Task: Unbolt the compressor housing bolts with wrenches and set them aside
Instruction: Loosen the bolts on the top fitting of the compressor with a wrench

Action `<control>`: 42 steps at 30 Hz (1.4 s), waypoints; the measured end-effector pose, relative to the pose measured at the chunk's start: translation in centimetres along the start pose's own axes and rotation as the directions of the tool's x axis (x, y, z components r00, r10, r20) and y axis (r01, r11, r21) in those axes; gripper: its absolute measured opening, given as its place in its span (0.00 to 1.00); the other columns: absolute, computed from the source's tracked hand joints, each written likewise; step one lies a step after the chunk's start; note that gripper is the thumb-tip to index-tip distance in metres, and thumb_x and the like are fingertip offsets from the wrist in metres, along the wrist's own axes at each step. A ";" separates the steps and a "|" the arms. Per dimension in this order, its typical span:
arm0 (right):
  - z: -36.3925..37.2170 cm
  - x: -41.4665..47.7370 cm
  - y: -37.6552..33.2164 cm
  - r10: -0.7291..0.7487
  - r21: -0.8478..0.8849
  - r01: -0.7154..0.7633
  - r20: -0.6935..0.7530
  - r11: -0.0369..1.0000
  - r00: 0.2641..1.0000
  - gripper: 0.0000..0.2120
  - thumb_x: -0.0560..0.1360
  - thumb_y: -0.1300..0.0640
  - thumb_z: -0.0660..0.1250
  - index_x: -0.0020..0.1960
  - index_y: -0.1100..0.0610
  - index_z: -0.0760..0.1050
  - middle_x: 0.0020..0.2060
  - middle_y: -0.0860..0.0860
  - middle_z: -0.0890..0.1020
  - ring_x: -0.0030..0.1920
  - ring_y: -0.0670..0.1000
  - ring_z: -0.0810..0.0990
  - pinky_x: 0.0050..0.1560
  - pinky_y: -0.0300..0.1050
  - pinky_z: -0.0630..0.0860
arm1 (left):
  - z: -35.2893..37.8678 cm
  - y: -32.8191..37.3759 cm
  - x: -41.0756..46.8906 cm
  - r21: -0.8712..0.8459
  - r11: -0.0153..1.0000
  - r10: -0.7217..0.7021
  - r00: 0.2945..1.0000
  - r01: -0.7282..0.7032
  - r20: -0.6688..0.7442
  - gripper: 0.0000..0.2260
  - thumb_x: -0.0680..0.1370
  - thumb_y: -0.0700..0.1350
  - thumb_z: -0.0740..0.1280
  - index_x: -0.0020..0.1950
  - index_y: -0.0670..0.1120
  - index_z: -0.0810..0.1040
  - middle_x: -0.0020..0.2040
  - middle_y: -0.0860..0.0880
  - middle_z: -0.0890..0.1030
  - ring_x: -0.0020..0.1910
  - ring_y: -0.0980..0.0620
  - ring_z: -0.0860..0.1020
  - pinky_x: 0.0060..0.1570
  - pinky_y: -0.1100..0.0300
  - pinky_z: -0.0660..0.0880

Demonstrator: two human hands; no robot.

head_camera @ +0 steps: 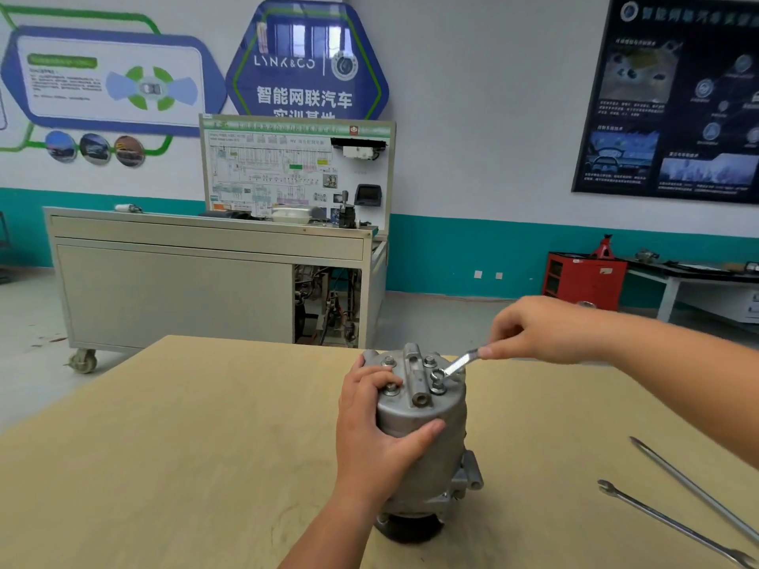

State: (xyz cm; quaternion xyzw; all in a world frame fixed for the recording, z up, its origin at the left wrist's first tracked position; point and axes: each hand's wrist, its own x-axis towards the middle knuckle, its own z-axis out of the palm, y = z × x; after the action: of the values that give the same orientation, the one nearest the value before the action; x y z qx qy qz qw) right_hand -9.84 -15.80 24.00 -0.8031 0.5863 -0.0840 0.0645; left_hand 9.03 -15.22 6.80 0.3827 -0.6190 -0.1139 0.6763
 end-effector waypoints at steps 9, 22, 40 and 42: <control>2.4 -4.6 -2.1 0.018 0.745 -0.238 0.290 0.623 0.957 0.11 0.81 0.57 0.57 0.45 0.63 0.72 0.30 0.54 0.83 0.26 0.47 0.81 0.26 0.37 0.77 | 0.0 0.0 0.0 0.003 1.000 0.019 1.000 -0.019 -0.014 0.22 0.60 0.61 0.73 0.50 0.58 0.70 0.58 0.61 0.71 0.70 0.65 0.61 0.67 0.68 0.59; 4.3 -4.6 -4.3 -0.053 0.743 -0.285 0.396 0.606 0.917 0.15 0.82 0.55 0.55 0.43 0.62 0.74 0.25 0.52 0.81 0.23 0.46 0.78 0.24 0.36 0.75 | 0.1 0.0 0.1 0.007 0.999 0.052 0.998 -0.052 -0.026 0.22 0.60 0.60 0.74 0.50 0.58 0.70 0.57 0.59 0.72 0.70 0.53 0.65 0.68 0.70 0.59; -0.5 0.2 1.8 -0.063 0.300 0.120 -0.193 0.946 0.979 0.08 0.77 0.49 0.64 0.42 0.52 0.74 0.32 0.47 0.75 0.29 0.42 0.72 0.31 0.31 0.71 | 0.1 -0.3 0.0 -0.006 1.000 0.024 1.000 -0.024 -0.014 0.22 0.60 0.60 0.73 0.49 0.58 0.71 0.58 0.62 0.71 0.69 0.70 0.59 0.65 0.75 0.57; 0.1 -1.0 1.2 -0.021 0.499 0.120 -0.199 0.858 0.980 0.07 0.78 0.54 0.62 0.44 0.56 0.73 0.31 0.51 0.76 0.26 0.44 0.77 0.29 0.36 0.75 | 0.1 -0.3 0.0 0.002 1.000 0.029 0.999 -0.029 -0.018 0.22 0.60 0.61 0.73 0.49 0.58 0.71 0.58 0.65 0.71 0.69 0.70 0.59 0.65 0.75 0.58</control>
State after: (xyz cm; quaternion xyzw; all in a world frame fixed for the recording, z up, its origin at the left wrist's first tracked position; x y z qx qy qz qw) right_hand -11.21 -15.23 23.56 -0.7670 0.5169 -0.3129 0.2157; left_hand 9.08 -15.49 6.58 0.3750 -0.6184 -0.1000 0.6833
